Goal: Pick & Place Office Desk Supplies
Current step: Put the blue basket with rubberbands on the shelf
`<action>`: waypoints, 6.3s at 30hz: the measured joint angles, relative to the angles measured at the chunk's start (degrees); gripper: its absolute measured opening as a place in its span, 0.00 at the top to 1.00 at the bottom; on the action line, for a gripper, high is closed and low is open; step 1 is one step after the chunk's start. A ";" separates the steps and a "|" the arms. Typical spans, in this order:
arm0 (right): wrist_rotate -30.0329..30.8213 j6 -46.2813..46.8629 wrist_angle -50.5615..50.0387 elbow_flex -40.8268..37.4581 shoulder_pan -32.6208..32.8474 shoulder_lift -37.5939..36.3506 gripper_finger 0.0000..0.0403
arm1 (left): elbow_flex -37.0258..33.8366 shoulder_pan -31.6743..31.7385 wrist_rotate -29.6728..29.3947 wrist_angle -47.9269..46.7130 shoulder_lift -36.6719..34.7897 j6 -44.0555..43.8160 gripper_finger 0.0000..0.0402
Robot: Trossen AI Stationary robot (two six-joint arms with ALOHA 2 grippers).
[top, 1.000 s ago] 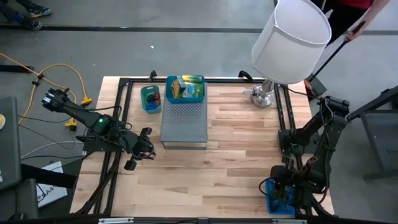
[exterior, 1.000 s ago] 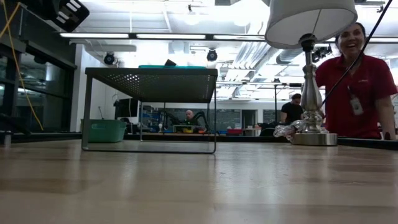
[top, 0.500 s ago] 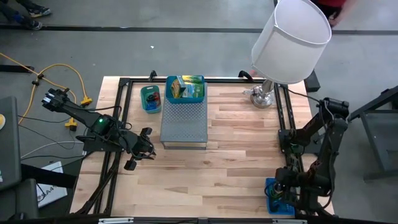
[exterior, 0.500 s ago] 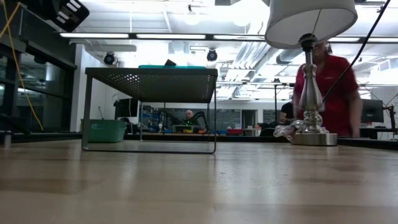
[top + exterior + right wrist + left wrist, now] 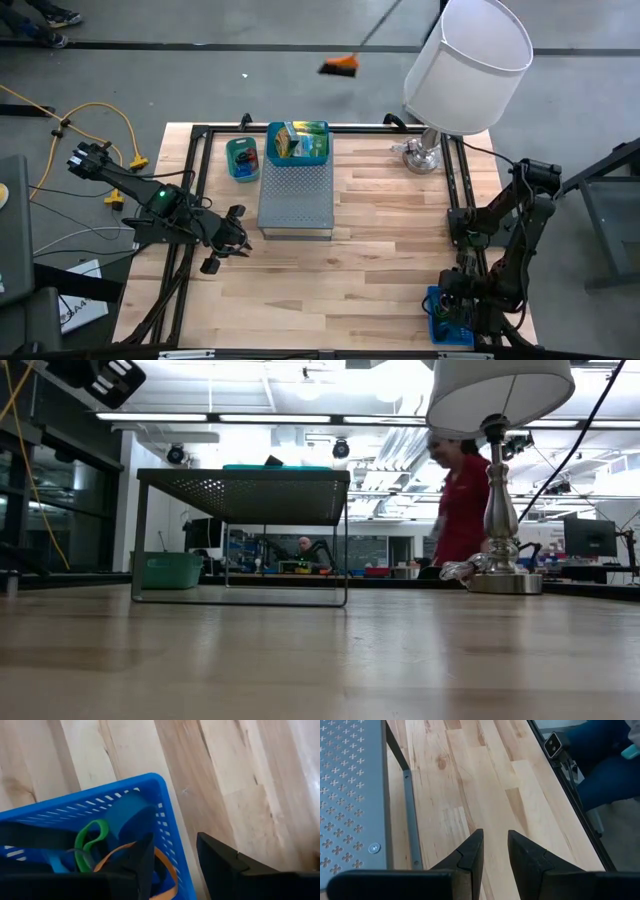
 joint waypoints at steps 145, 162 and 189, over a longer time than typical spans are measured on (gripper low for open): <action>-11.44 -15.57 2.14 55.63 -83.36 28.33 0.99 | 0.02 0.00 0.00 2.81 -0.02 -0.01 0.79; -11.39 -18.58 2.71 55.63 -82.93 28.33 0.99 | 0.02 0.01 0.00 3.25 -0.02 -0.01 0.79; -12.61 -19.71 3.77 55.62 -82.65 28.28 0.92 | 0.02 0.00 -0.01 3.25 -0.01 -0.01 0.79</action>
